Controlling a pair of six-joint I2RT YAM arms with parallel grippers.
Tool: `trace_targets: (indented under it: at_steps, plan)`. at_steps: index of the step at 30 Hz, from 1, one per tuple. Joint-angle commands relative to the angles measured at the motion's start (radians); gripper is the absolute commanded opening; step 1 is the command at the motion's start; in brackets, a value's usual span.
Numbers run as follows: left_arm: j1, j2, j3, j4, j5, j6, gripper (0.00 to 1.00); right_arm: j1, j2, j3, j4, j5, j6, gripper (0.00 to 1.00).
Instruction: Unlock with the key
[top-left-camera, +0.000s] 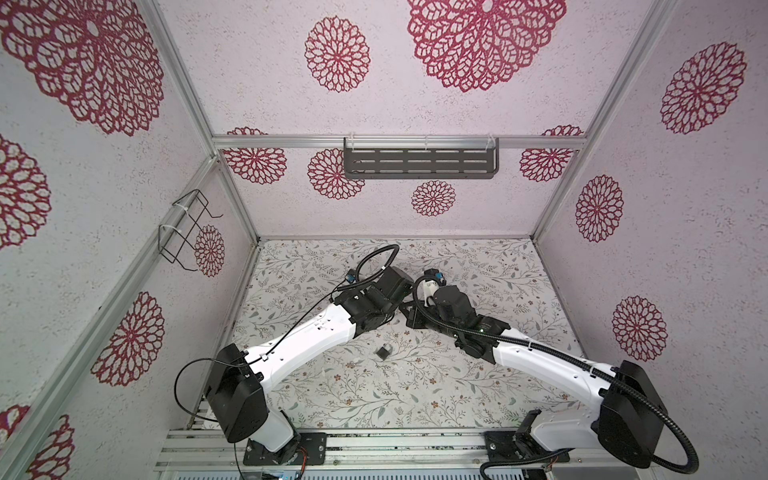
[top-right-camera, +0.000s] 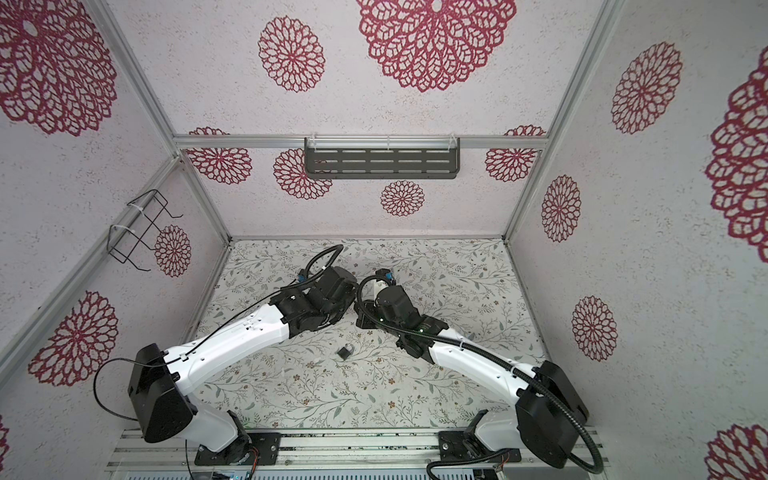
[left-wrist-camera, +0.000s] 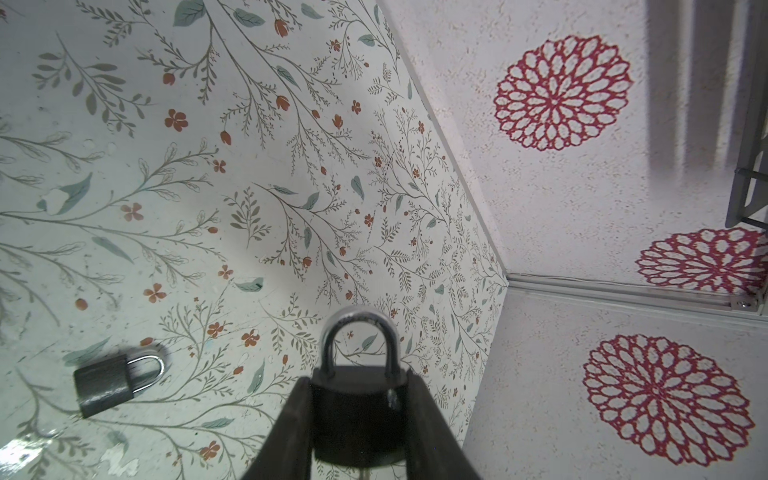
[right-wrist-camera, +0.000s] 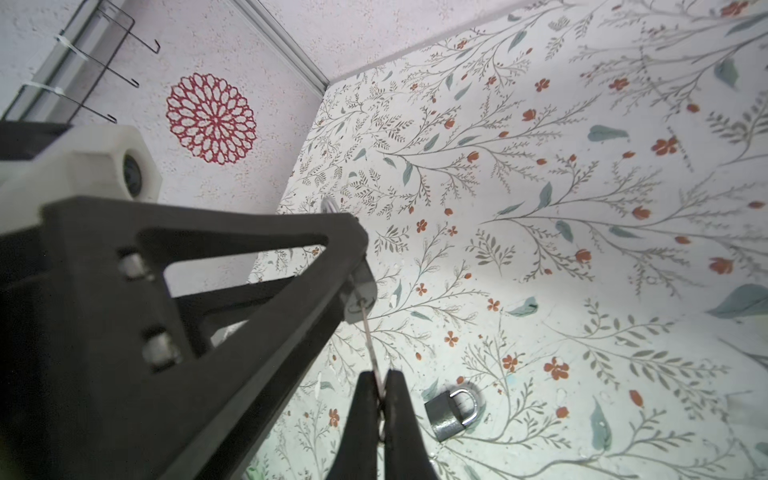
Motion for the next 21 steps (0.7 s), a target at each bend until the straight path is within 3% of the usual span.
trace_targets:
  at_steps: [1, 7, 17, 21]
  plan:
    - [-0.122, 0.000, -0.013, 0.039, 0.326, -0.008, 0.00, 0.016, -0.032, 0.061, 0.413, -0.002, -0.189, 0.00]
    - [-0.118, 0.004, -0.005, 0.058, 0.336, -0.008, 0.00, 0.021, -0.015, 0.045, 0.538, -0.041, -0.181, 0.00]
    - [-0.117, -0.030, -0.011, 0.018, 0.304, 0.029, 0.00, -0.041, -0.028, 0.071, 0.554, -0.146, 0.026, 0.00]
    - [-0.111, -0.041, -0.069, 0.096, 0.363, 0.028, 0.00, -0.061, -0.001, 0.044, 0.627, -0.197, 0.138, 0.00]
